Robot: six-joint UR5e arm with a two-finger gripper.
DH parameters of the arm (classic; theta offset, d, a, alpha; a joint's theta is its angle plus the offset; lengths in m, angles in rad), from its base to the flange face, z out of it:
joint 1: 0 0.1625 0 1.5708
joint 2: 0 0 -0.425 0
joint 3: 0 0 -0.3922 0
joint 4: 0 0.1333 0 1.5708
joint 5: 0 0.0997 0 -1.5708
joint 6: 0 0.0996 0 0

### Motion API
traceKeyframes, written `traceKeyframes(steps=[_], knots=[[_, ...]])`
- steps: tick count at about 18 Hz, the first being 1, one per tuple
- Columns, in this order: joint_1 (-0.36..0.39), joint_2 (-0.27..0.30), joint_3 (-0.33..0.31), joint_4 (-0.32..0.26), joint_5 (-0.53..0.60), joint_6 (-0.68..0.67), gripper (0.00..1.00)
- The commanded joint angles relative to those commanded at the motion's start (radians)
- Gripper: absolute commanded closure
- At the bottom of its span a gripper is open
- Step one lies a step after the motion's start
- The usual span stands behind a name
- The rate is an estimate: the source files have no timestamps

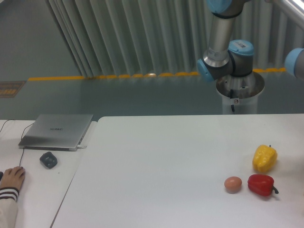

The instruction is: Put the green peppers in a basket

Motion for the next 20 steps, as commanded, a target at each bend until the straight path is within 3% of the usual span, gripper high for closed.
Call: traceKeyframes(steps=[2,4,11,16,20], knots=[[0.005,-0.009,-0.005,0.009,0.0,-0.001,0.38],[0.005,-0.017,-0.006,0.008,0.0,-0.009,0.01],[-0.006,-0.011,-0.011,0.006,-0.006,-0.057,0.0],[-0.008,0.008,-0.009,0.003,-0.107,-0.08,0.0],[-0.035,0.026,-0.02,-0.02,-0.112,-0.102,0.0]])
